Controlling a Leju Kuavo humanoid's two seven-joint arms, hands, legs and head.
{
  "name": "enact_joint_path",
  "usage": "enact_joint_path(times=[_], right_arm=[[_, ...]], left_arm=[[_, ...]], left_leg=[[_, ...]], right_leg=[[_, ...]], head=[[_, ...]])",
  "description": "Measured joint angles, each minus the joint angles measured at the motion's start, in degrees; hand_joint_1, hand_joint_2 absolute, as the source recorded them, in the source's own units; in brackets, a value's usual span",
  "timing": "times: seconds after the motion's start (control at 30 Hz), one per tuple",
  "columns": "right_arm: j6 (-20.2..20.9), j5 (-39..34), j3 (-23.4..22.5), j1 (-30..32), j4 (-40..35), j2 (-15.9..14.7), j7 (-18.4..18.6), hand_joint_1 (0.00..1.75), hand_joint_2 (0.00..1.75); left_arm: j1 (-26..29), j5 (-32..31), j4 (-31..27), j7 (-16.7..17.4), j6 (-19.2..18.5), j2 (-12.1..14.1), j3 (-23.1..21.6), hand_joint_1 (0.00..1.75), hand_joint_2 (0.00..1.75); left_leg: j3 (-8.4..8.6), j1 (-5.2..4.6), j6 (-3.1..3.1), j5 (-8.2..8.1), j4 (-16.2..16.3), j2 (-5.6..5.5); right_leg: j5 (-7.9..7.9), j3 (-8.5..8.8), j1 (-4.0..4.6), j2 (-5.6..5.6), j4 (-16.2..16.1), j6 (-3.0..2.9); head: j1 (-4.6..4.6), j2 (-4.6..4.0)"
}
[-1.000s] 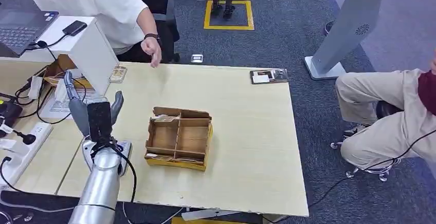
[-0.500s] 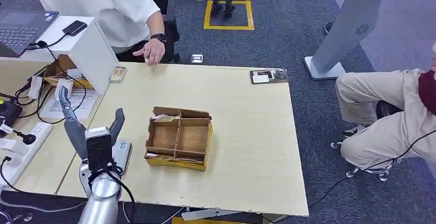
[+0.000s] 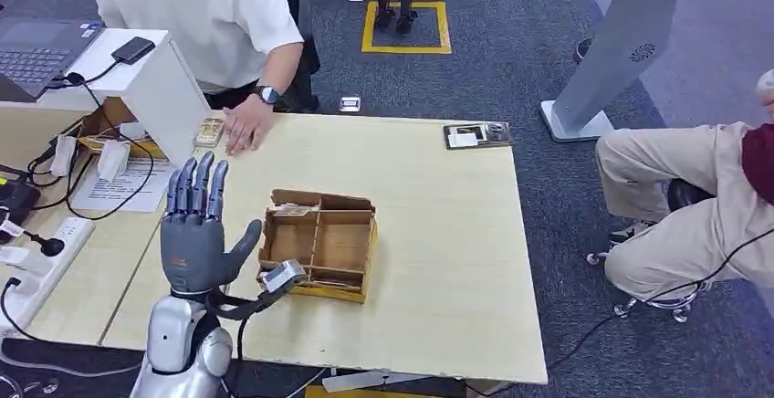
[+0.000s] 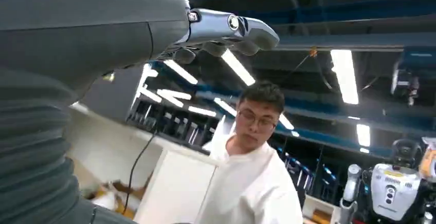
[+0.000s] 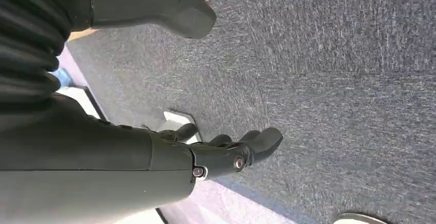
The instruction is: Pass the card to the sensor for recognition and then transmit it.
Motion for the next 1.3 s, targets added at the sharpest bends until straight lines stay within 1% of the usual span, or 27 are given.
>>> enact_joint_path(times=[0.13, 0.23, 0.33, 0.43, 0.53, 0.67, 0.7, 0.83, 0.93, 0.97, 1.07, 1.3], right_arm=[[0.0, 0.0, 0.0, 0.0, 0.0, 0.0, 0.0, 0.0, 1.75], [0.0, -0.1, 0.0, 0.0, 0.0, 0.0, 0.0, 0.0, 1.75], [0.0, -0.1, 0.0, 0.0, 0.0, 0.0, 0.0, 0.0, 1.75], [0.0, -0.3, 0.0, 0.0, 0.0, 0.0, 0.0, 0.0, 1.75], [0.0, -0.5, 0.0, 0.0, 0.0, 0.0, 0.0, 0.0, 1.75], [0.0, -0.6, 0.0, 0.0, 0.0, 0.0, -0.1, 0.0, 1.75], [0.0, -0.6, 0.0, 0.0, 0.0, 0.0, -0.1, 0.0, 1.75], [0.0, -0.6, 0.0, 0.0, 0.0, 0.0, -0.4, 0.0, 1.75], [0.0, -0.8, 0.0, 0.0, 0.0, 0.0, -0.5, 0.0, 1.75], [0.0, -0.8, 0.0, 0.0, 0.0, 0.0, -0.5, 0.0, 1.75], [0.0, -0.9, 0.0, 0.1, 0.0, 0.0, -0.5, 0.0, 1.75], [0.0, -1.2, 0.0, 0.1, 0.0, 0.0, -0.5, 0.0, 1.75]], left_arm=[[0.0, -0.8, 0.1, 0.4, 0.0, 0.7, -0.6, 0.0, 1.75], [-0.5, -5.8, 0.2, 3.0, 0.4, 1.2, -1.1, 0.0, 1.75], [-1.3, -6.7, 0.2, 5.1, 0.5, 2.4, -2.1, 0.0, 1.75], [-2.2, -6.7, 0.4, 7.6, 0.3, 4.0, -3.6, 0.0, 1.75], [-3.5, -6.8, 0.9, 10.5, -2.2, 6.3, -6.1, 0.0, 1.75], [-4.5, -6.8, 1.5, 11.5, -3.3, 8.5, -8.9, 0.0, 1.75], [-4.7, -6.8, 1.7, 11.6, -4.1, 9.0, -9.3, 0.0, 1.75], [-6.7, -6.7, 2.9, 13.0, -10.2, 10.4, -11.5, 0.0, 1.75], [-8.7, -6.4, 4.0, 12.4, -17.0, 11.2, -13.0, 0.0, 1.75], [-9.2, -6.4, 4.3, 12.2, -18.3, 11.4, -13.3, 0.0, 1.75], [-10.4, -6.2, 5.2, 12.0, -19.9, 12.0, -13.9, 0.0, 1.75], [-12.6, -3.3, 7.3, 10.4, -25.9, 13.8, -15.9, 0.0, 1.75]], left_leg=[[-0.01, 0.0, 0.0, 0.0, 0.0, 0.0], [-0.03, 0.0, 0.0, 0.0, 0.0, -0.01], [-0.02, 0.0, 0.0, 0.0, 0.0, 0.0], [-0.01, 0.0, 0.0, 0.01, 0.0, 0.0], [-0.01, 0.0, 0.0, 0.02, 0.0, 0.0], [-0.01, 0.0, -0.01, 0.01, 0.0, 0.0], [-0.01, 0.0, -0.01, 0.02, 0.0, 0.01], [-0.03, 0.0, 0.0, 0.02, 0.0, 0.0], [-0.03, 0.0, 0.0, 0.02, 0.0, 0.0], [-0.02, 0.0, 0.0, 0.02, 0.0, 0.01], [-0.02, 0.0, 0.0, 0.02, 0.0, 0.01], [-0.03, 0.0, -0.01, 0.02, 0.0, 0.01]], right_leg=[[0.0, -0.01, 0.0, 0.01, 0.0, 0.0], [0.0, -0.02, 0.0, -0.01, 0.0, 0.0], [0.0, -0.02, 0.0, 0.01, 0.0, 0.0], [0.0, -0.02, 0.0, 0.0, 0.0, 0.0], [0.0, -0.01, 0.0, 0.0, 0.0, 0.0], [0.0, -0.02, 0.0, 0.01, 0.0, 0.0], [0.0, -0.03, 0.0, 0.01, 0.0, 0.0], [0.0, -0.04, 0.0, 0.0, 0.0, 0.0], [0.01, -0.03, 0.0, 0.01, 0.0, 0.0], [0.02, -0.03, 0.0, 0.02, 0.0, -0.01], [0.02, -0.04, 0.0, 0.02, 0.0, -0.01], [0.02, -0.05, 0.0, 0.03, 0.0, -0.02]], head=[[0.02, 0.0], [0.02, 0.02], [0.0, 0.0], [0.02, 0.0], [0.0, 0.0], [0.02, 0.02], [0.02, 0.0], [0.0, 0.02], [0.02, 0.0], [0.0, 0.0], [0.0, 0.0], [0.02, 0.0]])
